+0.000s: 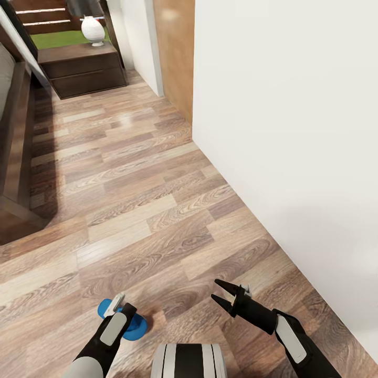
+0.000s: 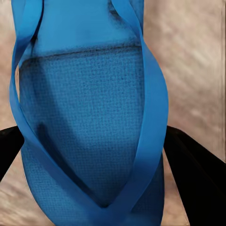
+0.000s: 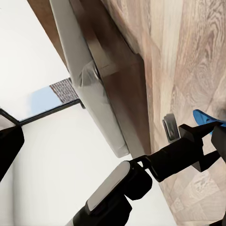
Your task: In the bedroom, move the book from the bed onto either nightstand, and place the two sandals side by side next to the bed.
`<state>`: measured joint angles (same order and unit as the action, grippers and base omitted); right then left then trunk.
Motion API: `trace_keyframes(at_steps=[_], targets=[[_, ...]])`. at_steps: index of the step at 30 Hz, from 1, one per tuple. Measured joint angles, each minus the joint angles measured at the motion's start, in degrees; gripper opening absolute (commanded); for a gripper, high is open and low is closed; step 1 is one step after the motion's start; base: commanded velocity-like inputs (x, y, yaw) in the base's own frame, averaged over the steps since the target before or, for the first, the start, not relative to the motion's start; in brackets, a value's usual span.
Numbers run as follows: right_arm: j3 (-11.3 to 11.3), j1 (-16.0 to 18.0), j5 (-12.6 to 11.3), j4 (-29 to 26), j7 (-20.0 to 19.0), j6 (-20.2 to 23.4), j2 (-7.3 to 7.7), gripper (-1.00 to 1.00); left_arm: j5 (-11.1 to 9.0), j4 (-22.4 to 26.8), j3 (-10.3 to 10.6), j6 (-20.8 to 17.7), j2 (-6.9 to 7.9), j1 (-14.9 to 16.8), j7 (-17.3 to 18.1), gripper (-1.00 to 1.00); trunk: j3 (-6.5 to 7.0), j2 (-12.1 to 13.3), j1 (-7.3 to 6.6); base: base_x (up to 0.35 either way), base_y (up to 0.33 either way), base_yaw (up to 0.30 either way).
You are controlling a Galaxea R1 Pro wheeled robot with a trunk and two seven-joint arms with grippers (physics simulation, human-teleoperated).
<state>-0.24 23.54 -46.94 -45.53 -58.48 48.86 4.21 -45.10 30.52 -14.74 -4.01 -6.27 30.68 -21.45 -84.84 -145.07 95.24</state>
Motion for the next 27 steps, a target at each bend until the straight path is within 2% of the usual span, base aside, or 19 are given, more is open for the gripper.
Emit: trace_keyframes(at_steps=[9,10,12,13,14,20,23,27], targets=[[0.0,0.0,0.0,0.0,0.0,0.0,0.0,1.0,0.0,0.0,0.1,-0.3,0.13,0.0,0.6,-1.0,2.0,0.1,-0.23,0.0,0.0,0.0],[0.1,0.0,0.0,0.0,0.0,0.0,0.0,1.0,0.0,0.0,0.2,-0.3,0.4,0.0,0.8,-1.0,2.22,0.1,-0.26,0.0,0.0,0.0],[0.1,0.0,0.0,0.0,0.0,0.0,0.0,1.0,0.2,0.0,0.7,-0.7,2.06,-0.1,2.3,-1.0,2.66,0.2,-0.31,0.0,0.0,0.0],[0.1,0.0,0.1,0.0,0.0,0.0,0.0,1.0,0.2,0.0,2.3,-1.2,3.19,-0.2,4.5,-1.0,2.88,0.2,-0.34,0.0,0.0,0.0],[0.1,0.0,0.1,0.0,0.0,0.0,0.0,1.0,0.1,0.0,3.1,-1.5,3.51,-0.3,5.5,-1.0,3.1,0.2,-0.36,0.0,0.0,0.0],[0.1,0.0,0.3,0.0,0.0,0.0,-0.04,1.0,0.1,-0.2,14.1,-6.1,8.37,-0.6,14.9,-1.0,4.43,0.3,-0.52,0.0,0.0,0.0],[0.1,0.0,0.4,0.1,0.1,-0.2,-0.27,1.0,0.2,-1.8,17.1,-8.9,9.76,-0.6,19.3,-1.0,5.09,0.3,-0.59,0.0,0.0,0.0],[0.2,0.0,0.5,0.1,0.2,-0.4,-0.48,1.0,0.4,-5.8,18.3,-9.6,11.05,-0.6,26.6,-1.0,5.98,0.4,-0.69,0.0,0.0,0.0]])
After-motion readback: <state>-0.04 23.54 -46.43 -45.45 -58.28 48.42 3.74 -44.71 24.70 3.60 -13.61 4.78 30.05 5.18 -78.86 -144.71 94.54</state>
